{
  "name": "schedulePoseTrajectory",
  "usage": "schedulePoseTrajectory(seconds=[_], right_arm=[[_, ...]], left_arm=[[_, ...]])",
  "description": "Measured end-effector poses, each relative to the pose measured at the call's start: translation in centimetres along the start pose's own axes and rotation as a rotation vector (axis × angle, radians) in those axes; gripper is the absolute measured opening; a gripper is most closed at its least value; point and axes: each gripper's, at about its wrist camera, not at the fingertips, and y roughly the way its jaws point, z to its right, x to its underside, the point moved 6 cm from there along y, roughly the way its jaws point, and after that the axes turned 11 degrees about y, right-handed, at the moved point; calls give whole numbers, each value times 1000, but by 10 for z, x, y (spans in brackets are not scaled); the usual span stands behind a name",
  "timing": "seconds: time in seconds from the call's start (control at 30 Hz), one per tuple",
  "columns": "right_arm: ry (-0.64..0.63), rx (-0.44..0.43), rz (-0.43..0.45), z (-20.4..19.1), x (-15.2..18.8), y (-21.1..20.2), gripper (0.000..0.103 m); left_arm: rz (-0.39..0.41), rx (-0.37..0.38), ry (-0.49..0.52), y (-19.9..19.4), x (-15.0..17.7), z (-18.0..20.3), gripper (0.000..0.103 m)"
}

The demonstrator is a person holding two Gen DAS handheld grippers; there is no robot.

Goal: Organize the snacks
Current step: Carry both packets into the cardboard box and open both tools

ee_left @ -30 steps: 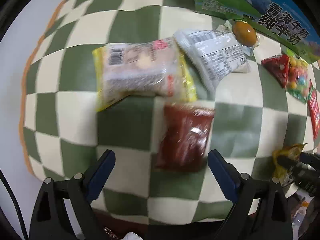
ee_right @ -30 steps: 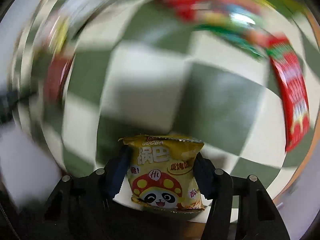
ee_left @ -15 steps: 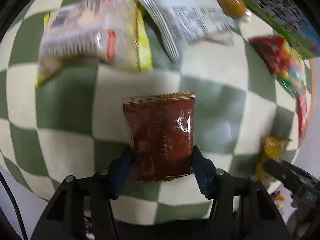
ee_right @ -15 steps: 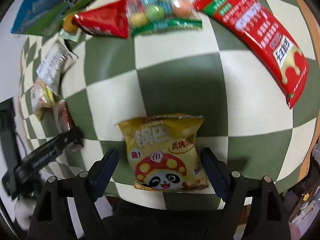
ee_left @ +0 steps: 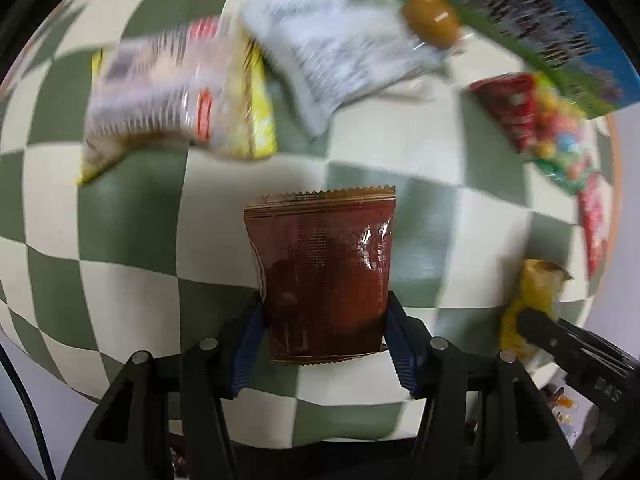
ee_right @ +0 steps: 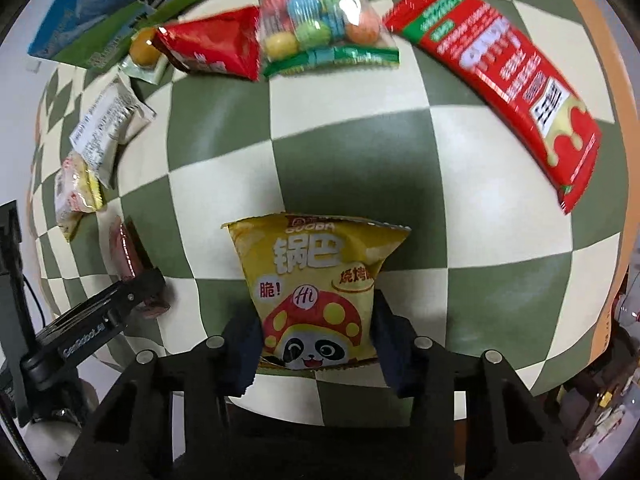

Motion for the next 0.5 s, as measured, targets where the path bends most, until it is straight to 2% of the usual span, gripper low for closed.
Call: schedulePoseTrajectory(seconds=[0.1, 0.23, 0.33, 0.37, 0.5], right_arm=[[1, -31, 10, -1, -2, -16, 50], [-17, -97, 65, -10, -14, -61, 50], [-28, -168, 122, -21, -32, -108, 50], [-36, -187, 150, -26, -41, -124, 50], [-74, -260, 257, -52, -88, -191, 50]], left_arm=[[67, 12, 44, -33, -15, 14, 54], [176, 74, 73, -92, -47, 41, 54], [269, 118, 109, -147, -96, 55, 54], [291, 130, 117, -155, -106, 62, 54], [331, 131, 148, -195, -173, 67, 55]])
